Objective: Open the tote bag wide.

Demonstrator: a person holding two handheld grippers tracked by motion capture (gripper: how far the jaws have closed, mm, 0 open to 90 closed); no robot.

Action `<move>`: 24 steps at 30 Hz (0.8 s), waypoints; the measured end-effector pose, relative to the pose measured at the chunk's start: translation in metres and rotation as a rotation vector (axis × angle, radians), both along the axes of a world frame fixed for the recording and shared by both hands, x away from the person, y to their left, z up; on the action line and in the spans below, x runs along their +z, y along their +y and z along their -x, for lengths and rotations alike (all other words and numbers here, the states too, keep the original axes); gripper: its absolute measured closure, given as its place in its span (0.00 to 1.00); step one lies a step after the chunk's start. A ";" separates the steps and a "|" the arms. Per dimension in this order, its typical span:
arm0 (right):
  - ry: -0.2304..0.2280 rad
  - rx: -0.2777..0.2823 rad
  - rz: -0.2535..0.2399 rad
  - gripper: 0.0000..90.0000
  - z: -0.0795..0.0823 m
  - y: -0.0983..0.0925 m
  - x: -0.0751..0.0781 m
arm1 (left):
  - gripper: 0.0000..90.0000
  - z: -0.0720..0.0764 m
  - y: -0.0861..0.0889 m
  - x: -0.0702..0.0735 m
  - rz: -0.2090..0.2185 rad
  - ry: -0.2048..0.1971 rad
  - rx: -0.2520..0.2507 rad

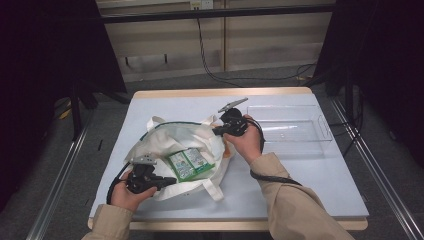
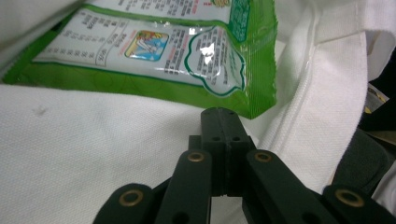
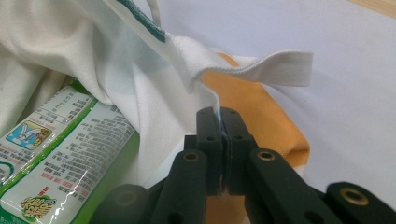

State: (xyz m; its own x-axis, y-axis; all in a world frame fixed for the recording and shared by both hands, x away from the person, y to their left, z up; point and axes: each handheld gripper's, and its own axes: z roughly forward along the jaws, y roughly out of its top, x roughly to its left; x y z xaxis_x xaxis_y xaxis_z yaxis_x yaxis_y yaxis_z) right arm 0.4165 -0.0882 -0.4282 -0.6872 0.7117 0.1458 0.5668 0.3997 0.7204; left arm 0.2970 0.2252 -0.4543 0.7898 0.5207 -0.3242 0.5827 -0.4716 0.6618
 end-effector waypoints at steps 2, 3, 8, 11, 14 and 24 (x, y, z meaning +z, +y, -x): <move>0.002 -0.004 0.004 0.97 0.000 0.000 0.000 | 1.00 0.001 0.000 -0.001 -0.002 -0.001 -0.008; 0.004 -0.004 0.007 0.97 -0.001 0.000 0.000 | 1.00 0.001 0.000 -0.001 -0.005 -0.003 -0.007; 0.018 -0.024 0.017 0.97 -0.001 0.000 -0.003 | 1.00 0.003 -0.001 -0.002 -0.019 -0.012 -0.013; 0.019 -0.022 0.025 0.97 -0.001 -0.002 -0.005 | 1.00 0.004 -0.001 -0.003 -0.017 -0.012 -0.014; 0.030 -0.025 0.031 0.97 -0.001 -0.003 -0.007 | 1.00 0.004 -0.002 -0.005 -0.024 -0.015 -0.019; 0.047 -0.030 0.060 0.97 -0.002 -0.005 -0.014 | 1.00 0.003 -0.003 -0.007 -0.035 -0.012 -0.025</move>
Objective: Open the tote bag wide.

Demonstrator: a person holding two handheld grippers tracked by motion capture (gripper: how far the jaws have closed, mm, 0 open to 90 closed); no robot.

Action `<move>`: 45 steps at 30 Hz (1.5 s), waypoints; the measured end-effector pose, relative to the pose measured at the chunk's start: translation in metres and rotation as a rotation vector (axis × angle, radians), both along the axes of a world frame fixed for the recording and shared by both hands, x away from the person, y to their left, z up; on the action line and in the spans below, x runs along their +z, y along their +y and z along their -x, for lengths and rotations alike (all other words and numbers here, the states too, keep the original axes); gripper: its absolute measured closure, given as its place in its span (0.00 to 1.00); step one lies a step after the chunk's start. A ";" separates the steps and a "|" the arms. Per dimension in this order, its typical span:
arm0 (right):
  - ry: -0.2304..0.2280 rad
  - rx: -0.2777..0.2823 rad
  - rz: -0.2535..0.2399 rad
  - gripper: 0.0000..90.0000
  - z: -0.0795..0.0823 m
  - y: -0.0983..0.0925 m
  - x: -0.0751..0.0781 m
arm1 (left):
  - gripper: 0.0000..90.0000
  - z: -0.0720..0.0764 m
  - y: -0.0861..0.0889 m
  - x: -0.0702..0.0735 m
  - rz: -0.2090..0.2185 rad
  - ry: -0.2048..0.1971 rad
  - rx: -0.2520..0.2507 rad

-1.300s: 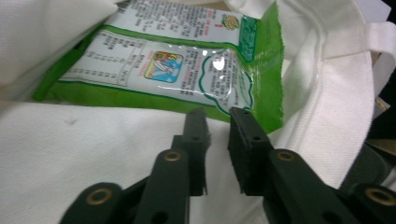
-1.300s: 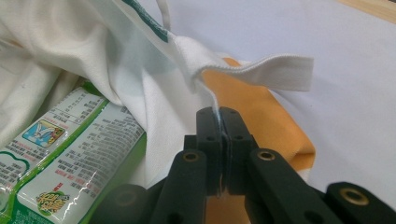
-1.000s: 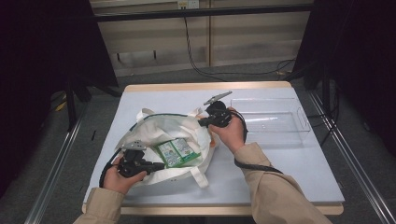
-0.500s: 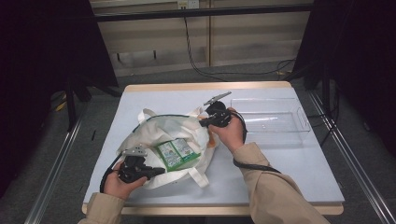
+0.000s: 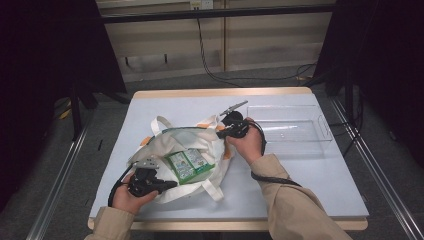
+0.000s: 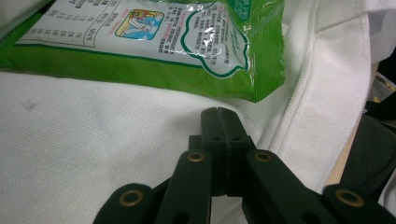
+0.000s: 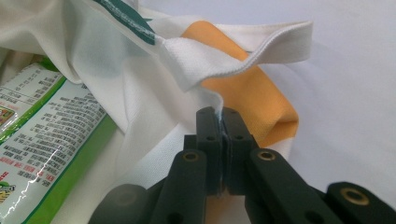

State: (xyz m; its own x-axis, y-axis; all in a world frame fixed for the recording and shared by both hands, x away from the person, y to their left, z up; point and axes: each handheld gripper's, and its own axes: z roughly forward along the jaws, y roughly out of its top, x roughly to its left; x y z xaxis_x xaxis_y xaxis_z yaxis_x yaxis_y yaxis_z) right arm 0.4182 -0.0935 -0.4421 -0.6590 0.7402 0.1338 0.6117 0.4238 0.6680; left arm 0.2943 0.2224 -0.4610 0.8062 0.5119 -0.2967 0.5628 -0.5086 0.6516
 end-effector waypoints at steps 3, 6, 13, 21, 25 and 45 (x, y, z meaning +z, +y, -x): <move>0.001 -0.007 -0.001 0.96 0.002 -0.001 0.001 | 1.00 0.000 0.000 0.001 0.001 -0.001 0.000; -0.009 0.000 -0.021 0.93 0.003 -0.002 0.003 | 0.99 -0.002 0.000 0.002 0.001 -0.006 0.007; -0.069 0.038 -0.035 0.79 0.014 -0.004 0.014 | 0.82 -0.006 0.003 0.010 0.002 -0.043 0.036; -0.113 0.110 -0.054 0.64 0.028 -0.003 0.023 | 0.58 -0.013 0.007 0.015 0.004 -0.066 0.094; -0.120 0.122 -0.068 0.58 0.034 -0.004 0.028 | 0.45 -0.017 0.008 0.016 0.026 -0.073 0.124; -0.129 0.216 -0.082 0.45 0.061 0.004 0.039 | 0.24 -0.028 0.001 0.018 0.027 -0.057 0.142</move>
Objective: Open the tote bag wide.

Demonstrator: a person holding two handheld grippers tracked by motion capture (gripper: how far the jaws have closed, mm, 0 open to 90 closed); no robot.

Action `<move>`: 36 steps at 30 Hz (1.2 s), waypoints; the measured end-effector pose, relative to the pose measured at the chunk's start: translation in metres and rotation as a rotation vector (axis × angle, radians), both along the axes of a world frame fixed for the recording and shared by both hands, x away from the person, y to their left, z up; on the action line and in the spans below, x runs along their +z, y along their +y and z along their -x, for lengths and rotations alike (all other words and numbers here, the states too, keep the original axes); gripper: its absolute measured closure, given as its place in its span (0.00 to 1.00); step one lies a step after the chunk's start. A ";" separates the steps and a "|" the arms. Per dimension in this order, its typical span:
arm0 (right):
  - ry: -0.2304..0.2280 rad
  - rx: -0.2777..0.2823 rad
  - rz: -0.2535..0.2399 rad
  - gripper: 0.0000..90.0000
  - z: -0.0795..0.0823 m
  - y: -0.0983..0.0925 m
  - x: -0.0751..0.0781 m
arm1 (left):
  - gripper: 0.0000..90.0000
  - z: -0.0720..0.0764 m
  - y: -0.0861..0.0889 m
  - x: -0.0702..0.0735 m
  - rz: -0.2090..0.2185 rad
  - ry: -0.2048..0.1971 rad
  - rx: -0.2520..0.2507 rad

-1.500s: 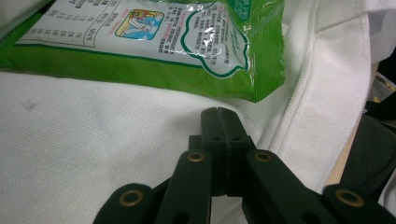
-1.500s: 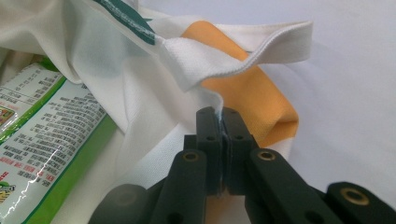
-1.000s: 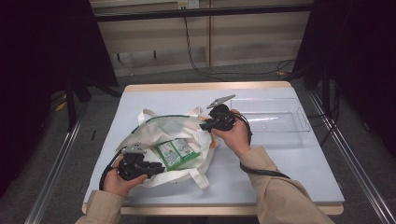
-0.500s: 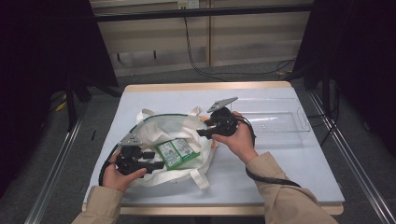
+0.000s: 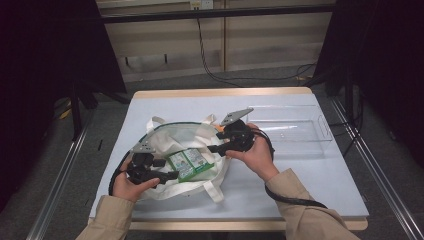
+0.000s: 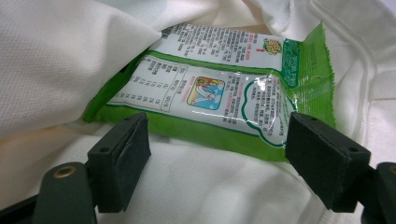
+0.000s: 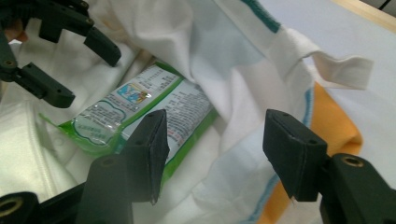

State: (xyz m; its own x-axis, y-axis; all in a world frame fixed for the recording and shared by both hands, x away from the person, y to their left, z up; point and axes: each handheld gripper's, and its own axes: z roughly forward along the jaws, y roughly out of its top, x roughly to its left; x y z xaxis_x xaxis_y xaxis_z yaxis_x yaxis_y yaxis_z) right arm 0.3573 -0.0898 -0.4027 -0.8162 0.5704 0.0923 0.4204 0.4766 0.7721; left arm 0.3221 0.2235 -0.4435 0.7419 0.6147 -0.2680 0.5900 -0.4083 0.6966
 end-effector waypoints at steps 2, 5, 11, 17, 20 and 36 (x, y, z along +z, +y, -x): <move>0.003 0.008 0.004 0.44 0.002 0.001 -0.001 | 0.24 0.000 -0.001 0.001 -0.002 -0.003 -0.004; 0.015 0.022 -0.010 0.44 0.005 0.002 -0.004 | 0.24 0.000 -0.001 0.000 0.000 -0.003 -0.005; 0.022 0.058 -0.013 0.43 0.012 0.004 -0.010 | 0.23 0.001 0.000 0.001 0.000 -0.003 -0.004; 0.034 0.081 -0.015 0.42 0.016 0.002 -0.015 | 0.23 0.001 -0.001 0.002 -0.006 0.000 -0.002; 0.036 0.099 -0.015 0.42 0.018 0.003 -0.016 | 0.22 0.001 -0.001 0.002 -0.006 0.001 -0.003; 0.030 0.176 0.023 0.39 0.025 0.011 -0.023 | 0.22 0.002 -0.002 0.001 -0.007 0.000 0.003</move>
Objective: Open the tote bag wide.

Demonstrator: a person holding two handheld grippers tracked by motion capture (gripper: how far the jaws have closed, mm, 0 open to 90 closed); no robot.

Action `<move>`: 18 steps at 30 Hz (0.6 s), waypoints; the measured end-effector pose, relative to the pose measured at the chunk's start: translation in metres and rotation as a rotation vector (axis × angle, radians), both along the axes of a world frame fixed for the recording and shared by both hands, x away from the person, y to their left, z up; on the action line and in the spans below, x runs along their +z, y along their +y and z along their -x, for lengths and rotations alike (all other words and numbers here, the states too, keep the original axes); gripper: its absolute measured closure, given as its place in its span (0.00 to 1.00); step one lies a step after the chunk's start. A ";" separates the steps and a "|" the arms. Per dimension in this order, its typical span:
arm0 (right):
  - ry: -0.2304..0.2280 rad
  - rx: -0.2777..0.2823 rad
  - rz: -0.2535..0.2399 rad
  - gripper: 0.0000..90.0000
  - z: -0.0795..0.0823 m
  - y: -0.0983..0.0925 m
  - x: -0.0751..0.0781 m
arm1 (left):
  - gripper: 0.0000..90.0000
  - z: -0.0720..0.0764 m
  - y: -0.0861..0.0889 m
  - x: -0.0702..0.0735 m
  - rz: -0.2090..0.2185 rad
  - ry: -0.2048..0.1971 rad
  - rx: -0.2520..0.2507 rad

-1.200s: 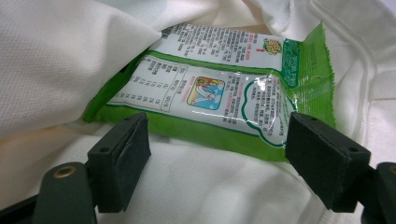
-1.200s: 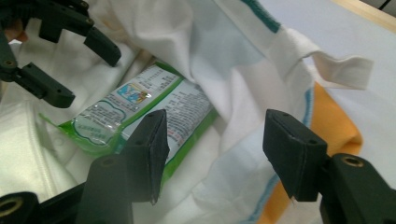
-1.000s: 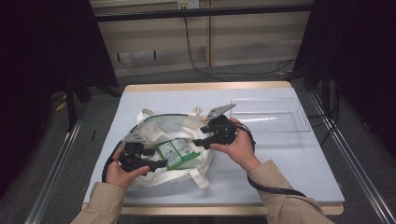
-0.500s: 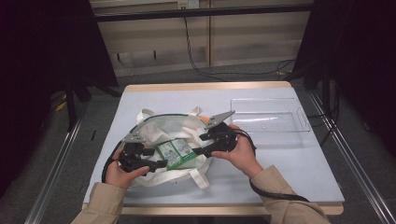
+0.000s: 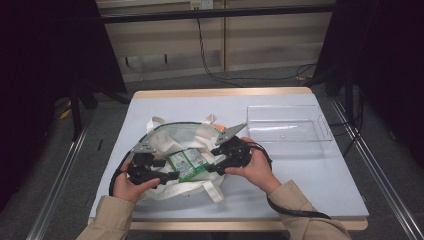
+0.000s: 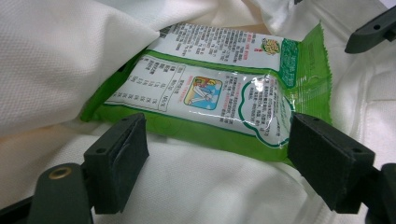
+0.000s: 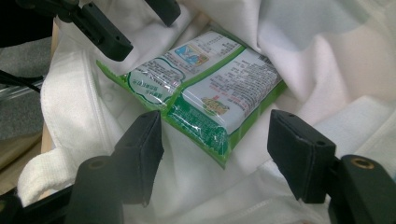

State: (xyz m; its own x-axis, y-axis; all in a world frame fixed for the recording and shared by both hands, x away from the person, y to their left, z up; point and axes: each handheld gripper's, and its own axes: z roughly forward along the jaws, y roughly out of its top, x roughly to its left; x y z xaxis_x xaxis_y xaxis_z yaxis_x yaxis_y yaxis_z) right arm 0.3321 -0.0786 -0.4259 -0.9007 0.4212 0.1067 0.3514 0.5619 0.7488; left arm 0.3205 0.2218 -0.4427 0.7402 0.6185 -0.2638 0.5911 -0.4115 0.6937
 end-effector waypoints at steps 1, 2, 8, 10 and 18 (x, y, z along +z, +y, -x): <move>-0.003 0.008 0.004 0.40 0.000 0.001 -0.001 | 0.22 0.000 0.000 0.000 0.001 0.002 -0.001; -0.006 0.014 0.012 0.41 0.000 0.001 -0.002 | 0.22 0.000 0.000 0.000 0.000 0.001 -0.001; -0.033 0.080 0.068 0.47 0.002 0.010 -0.007 | 0.23 -0.001 0.001 0.000 0.005 -0.001 0.001; -0.044 0.097 0.079 0.50 0.003 0.014 -0.008 | 0.23 -0.001 0.001 0.000 0.005 -0.001 0.000; -0.109 0.131 0.149 0.87 0.004 0.020 -0.008 | 0.23 -0.001 0.001 -0.001 0.001 0.000 0.001</move>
State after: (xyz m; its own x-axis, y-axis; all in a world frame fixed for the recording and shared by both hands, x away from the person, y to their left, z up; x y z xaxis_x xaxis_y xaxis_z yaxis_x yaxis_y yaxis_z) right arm 0.3285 -0.0585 -0.4341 -0.9515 0.3038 -0.0490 0.1898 0.7047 0.6837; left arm 0.3212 0.2227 -0.4432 0.7395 0.6191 -0.2643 0.5914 -0.4099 0.6944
